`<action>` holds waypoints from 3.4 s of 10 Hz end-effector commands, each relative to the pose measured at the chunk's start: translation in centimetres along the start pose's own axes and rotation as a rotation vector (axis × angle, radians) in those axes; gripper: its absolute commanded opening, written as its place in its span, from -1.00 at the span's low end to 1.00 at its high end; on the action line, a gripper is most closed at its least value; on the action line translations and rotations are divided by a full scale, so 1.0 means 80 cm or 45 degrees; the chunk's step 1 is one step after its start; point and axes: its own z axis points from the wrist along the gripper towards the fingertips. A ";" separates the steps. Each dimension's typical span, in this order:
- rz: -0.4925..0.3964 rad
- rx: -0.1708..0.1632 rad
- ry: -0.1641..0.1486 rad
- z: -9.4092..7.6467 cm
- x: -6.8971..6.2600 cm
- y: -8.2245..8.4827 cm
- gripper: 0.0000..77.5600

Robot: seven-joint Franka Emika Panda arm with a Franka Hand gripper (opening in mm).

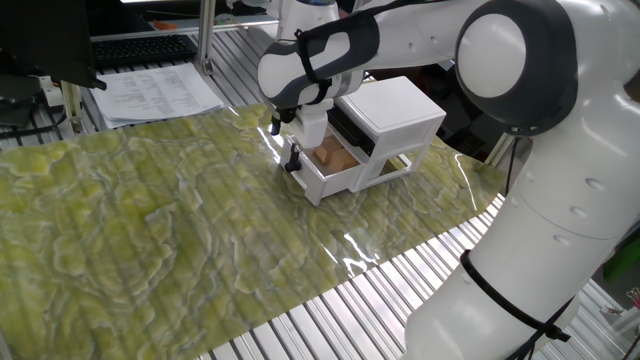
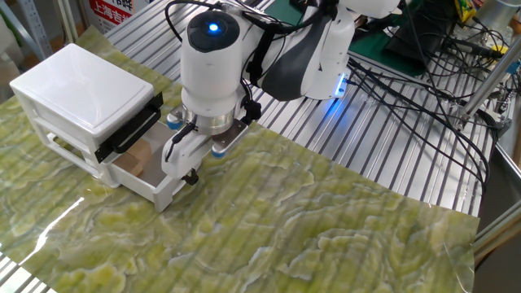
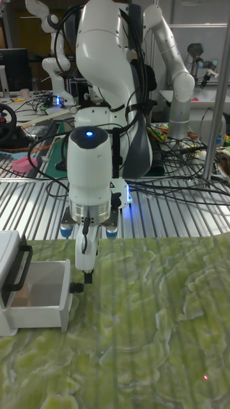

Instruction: Grasp the handle and close the drawer

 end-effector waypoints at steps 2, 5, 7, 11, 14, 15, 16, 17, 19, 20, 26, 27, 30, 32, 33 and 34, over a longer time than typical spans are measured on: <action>-0.153 0.045 -0.153 0.027 -0.009 0.027 0.99; -0.166 0.052 -0.152 0.027 -0.009 0.028 0.99; -0.112 0.091 -0.175 0.039 -0.004 0.032 0.99; -0.124 0.145 -0.213 0.055 -0.002 0.035 0.99; -0.156 0.157 -0.215 0.067 -0.020 0.037 0.99; -0.162 0.156 -0.213 0.073 -0.024 0.032 0.99; -0.166 0.155 -0.211 0.079 -0.026 0.026 0.99; -0.169 0.155 -0.213 0.081 -0.026 0.022 0.99; -0.185 0.157 -0.214 0.085 -0.024 0.015 0.99; -0.182 0.157 -0.227 0.087 -0.024 0.012 0.99; -0.161 0.158 -0.272 0.093 -0.022 0.010 0.99; -0.156 0.162 -0.272 0.095 -0.021 0.011 0.99; -0.158 0.176 -0.274 0.099 -0.020 0.011 0.99; -0.167 0.176 -0.287 0.100 -0.020 0.012 0.99; -0.174 0.177 -0.298 0.100 -0.020 0.012 0.99; -0.175 0.177 -0.314 0.100 -0.020 0.012 0.99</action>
